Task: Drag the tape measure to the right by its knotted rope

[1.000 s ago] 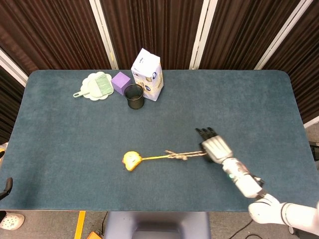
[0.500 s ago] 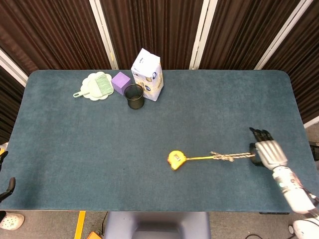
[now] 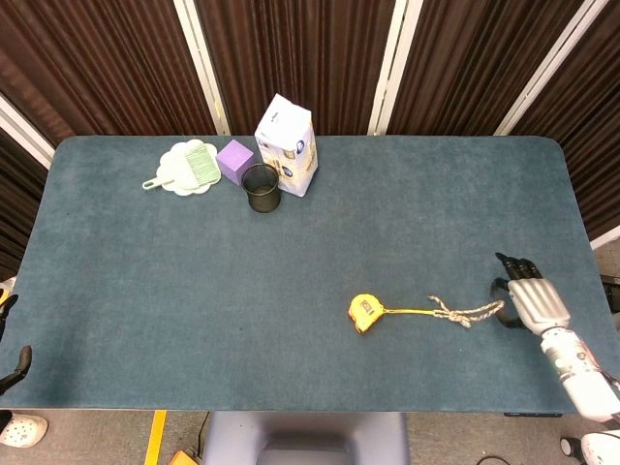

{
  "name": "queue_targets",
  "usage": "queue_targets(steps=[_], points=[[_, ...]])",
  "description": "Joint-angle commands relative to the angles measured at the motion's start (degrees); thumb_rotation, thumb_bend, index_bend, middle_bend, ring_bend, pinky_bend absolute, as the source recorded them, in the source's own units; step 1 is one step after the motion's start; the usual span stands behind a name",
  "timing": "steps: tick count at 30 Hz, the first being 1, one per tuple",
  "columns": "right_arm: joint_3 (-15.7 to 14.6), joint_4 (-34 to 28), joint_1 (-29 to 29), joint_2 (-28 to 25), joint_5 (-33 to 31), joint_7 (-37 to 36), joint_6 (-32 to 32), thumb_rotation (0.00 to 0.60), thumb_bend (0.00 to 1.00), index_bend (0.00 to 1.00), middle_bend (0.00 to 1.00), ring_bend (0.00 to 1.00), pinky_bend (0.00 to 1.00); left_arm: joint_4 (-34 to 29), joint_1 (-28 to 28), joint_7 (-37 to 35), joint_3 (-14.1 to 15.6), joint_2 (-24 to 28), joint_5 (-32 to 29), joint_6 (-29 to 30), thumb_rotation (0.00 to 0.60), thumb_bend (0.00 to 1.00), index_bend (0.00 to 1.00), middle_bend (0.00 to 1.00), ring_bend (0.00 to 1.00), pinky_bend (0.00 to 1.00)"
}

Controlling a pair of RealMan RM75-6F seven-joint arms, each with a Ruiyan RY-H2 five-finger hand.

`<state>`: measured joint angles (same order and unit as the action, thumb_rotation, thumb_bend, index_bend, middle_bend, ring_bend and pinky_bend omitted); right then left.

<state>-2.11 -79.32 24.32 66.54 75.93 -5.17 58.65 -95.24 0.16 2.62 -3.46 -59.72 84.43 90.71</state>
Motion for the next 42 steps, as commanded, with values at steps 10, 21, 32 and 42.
queue_targets(steps=[10,21,32,42], points=[[1.3,-16.4,-1.0,-4.8,1.2,8.9,3.2,0.600,0.00,0.02,0.00,0.00,0.00,0.0,-0.1,-0.1,0.1,0.1,0.1,-0.4,0.600,0.47,0.07,0.00,0.00,0.07],[0.3,-22.5,-7.4,-7.6,2.9,13.1,12.8,0.600,0.00,0.00,0.00,0.00,0.00,0.0,-0.4,0.5,0.2,-0.1,-0.1,-1.0,0.600,0.47,0.07,0.00,0.00,0.07],[0.6,-20.0,-12.9,-6.7,3.7,9.4,19.7,0.600,0.00,0.01,0.00,0.00,0.00,0.0,-0.4,1.3,0.0,-0.5,-0.4,-0.7,0.600,0.47,0.07,0.00,0.00,0.07],[-0.3,-17.7,-16.4,-7.9,9.8,2.2,24.3,0.600,0.00,0.06,0.00,0.00,0.00,1.1,-0.6,0.4,-0.1,-0.8,0.8,-0.1,0.600,0.47,0.07,0.00,0.00,0.07]])
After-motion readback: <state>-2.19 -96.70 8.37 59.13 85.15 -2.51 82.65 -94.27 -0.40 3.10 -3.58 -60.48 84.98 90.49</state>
